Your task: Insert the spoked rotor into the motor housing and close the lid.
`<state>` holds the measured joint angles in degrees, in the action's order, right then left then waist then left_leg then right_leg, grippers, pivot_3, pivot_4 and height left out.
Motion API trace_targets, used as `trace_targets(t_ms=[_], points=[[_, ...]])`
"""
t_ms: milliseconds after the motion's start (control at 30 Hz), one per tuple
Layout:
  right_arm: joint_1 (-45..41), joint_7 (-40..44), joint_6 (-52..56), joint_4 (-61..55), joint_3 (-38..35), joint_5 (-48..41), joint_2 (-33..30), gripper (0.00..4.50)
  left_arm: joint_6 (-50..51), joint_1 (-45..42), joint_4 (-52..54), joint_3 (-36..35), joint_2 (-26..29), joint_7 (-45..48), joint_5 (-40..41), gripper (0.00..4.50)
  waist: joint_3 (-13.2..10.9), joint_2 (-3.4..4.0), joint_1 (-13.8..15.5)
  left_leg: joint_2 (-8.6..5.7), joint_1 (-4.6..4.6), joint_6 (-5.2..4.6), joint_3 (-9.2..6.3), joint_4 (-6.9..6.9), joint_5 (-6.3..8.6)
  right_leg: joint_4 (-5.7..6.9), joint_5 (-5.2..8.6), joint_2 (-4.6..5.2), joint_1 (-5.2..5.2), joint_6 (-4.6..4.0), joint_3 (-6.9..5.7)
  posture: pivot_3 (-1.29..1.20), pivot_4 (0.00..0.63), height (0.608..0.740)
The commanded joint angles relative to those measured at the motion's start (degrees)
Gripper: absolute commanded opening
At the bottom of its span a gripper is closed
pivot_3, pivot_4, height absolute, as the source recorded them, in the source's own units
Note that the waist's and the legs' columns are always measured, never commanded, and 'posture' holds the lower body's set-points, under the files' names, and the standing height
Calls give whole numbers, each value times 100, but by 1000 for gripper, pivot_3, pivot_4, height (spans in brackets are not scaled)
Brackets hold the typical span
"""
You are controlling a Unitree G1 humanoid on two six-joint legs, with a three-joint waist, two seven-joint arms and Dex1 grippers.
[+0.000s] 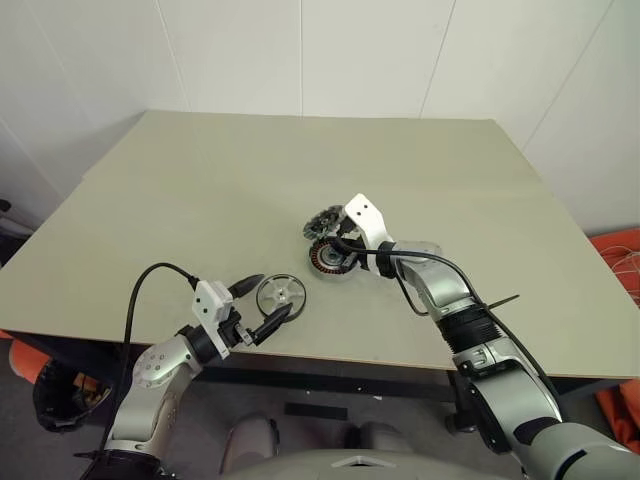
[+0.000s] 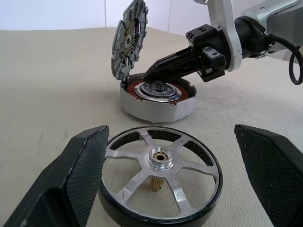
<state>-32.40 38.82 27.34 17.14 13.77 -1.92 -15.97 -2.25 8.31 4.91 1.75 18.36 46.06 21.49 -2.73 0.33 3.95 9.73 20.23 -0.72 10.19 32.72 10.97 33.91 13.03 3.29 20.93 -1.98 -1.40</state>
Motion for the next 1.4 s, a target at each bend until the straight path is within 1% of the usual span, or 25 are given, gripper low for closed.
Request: trace_targets(t_ms=[33,200,600,967,1133,1400], points=[[61,6,-27,-304,-21,-10,-29,11,-148,-71,26,-80,8,87,92,4500,0,0,0,0,-1,0,0,0,0,0,0,0,0,0,0,0,0,740],[141,-201,-17,-589,-233,-85,-12,11,-208,-140,-143,-113,18,188,101,4500,0,0,0,0,-1,0,0,1,0,0,0,0,-1,0,0,0,0,740],[308,-252,134,-930,-274,-120,-45,11,-145,-179,-85,-90,-7,163,90,4500,-1,1,0,0,-1,0,0,-1,0,0,0,0,0,0,0,0,0,740],[471,4,299,-1288,-148,-247,18,11,-111,-152,-11,-89,9,136,110,4500,-1,1,0,0,-1,1,0,-1,0,0,0,0,0,0,0,0,0,740],[431,70,312,-1197,-90,-229,77,11,-111,-152,-19,-91,12,144,116,4500,-1,2,0,0,-1,1,0,0,0,0,0,0,0,1,0,0,0,740],[238,-39,124,-632,-124,-141,164,11,-129,-100,17,-93,3,121,113,4500,-2,2,-2,0,-1,1,0,-1,0,0,0,0,1,1,0,0,0,740]])
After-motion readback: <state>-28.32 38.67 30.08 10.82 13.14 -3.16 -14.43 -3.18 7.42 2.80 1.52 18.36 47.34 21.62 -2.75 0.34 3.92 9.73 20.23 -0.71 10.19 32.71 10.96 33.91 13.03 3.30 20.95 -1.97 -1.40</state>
